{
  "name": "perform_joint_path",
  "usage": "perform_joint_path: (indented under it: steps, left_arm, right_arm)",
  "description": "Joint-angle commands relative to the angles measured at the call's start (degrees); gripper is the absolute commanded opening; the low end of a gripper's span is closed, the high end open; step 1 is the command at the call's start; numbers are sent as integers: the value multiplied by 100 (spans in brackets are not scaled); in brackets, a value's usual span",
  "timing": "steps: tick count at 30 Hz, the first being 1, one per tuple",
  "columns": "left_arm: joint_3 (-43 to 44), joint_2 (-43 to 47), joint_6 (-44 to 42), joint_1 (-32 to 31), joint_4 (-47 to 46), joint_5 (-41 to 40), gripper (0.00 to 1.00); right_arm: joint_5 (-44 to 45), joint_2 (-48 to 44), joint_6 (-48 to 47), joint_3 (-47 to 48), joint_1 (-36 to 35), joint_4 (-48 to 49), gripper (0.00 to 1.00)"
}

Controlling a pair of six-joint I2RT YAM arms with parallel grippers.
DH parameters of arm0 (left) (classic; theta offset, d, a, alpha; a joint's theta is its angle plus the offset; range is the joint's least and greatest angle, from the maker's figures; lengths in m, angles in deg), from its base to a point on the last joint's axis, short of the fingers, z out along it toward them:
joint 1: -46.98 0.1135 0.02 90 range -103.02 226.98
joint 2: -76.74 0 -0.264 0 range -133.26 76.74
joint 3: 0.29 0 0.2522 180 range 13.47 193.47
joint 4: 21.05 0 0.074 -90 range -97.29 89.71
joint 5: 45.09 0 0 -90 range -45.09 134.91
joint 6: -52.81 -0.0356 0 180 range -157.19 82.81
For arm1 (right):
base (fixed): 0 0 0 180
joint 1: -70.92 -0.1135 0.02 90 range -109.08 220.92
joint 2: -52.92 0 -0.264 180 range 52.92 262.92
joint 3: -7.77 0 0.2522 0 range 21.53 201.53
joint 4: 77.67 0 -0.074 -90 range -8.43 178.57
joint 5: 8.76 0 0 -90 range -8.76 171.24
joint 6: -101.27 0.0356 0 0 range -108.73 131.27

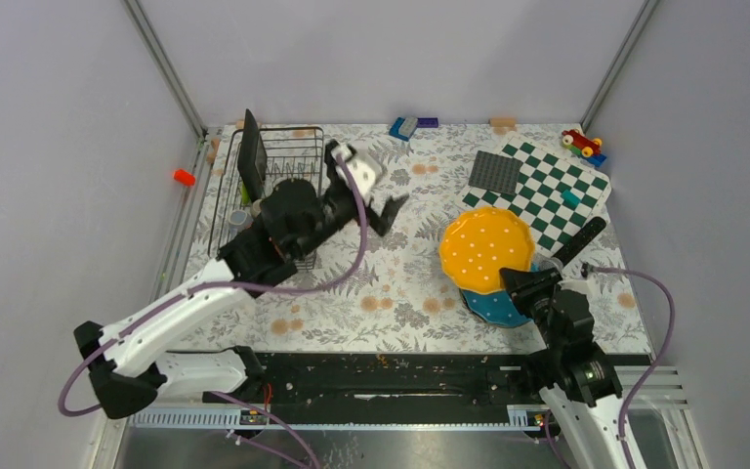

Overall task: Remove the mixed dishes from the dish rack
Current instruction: Place the plate at the center of the board.

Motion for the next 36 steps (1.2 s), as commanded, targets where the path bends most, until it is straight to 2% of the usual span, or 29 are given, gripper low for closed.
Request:
perform_joint_path:
  steps: [1,3,5,10,16,18,25,30,36]
  left_arm:
    - [747,-423,2804,531,-149,-1465,99]
    - [396,-396,3257,551,-362,-2259,99]
    - [-105,-260,3631,564,-490,-2598,99]
    - [-1389,308,4289,563,-558,-2639,99]
    - [-2345,1071,4687,564,-347,-2722,99]
    - [-2579,1302,4721,560,-419,-2735,99]
    - [-2940,1565,4807,566,-340,-2856,99]
    - [-3025,1570,4824,559,-326,-2938,99]
    - [-3037,1555,4851,563,-284,-3076,99]
  right_arm:
    - [1288,-812,-319,461,1,-417,1]
    - [1538,-1084,-429,571,3,-879,1]
    - [1725,-1302,-544,670,3,-1311,2]
    - [1985,-1525,-694,783,3,-2186,3]
    - [1813,-1512,-592,667,3,-2324,6]
    - [1809,-1488,-533,625,3,-2319,10]
    - [1765,-1287,-424,420,4,-2387,26]
    - [1726,-925,-472,405,3,-2427,41]
    - [1761,-882,-494,375,3,-2551,45]
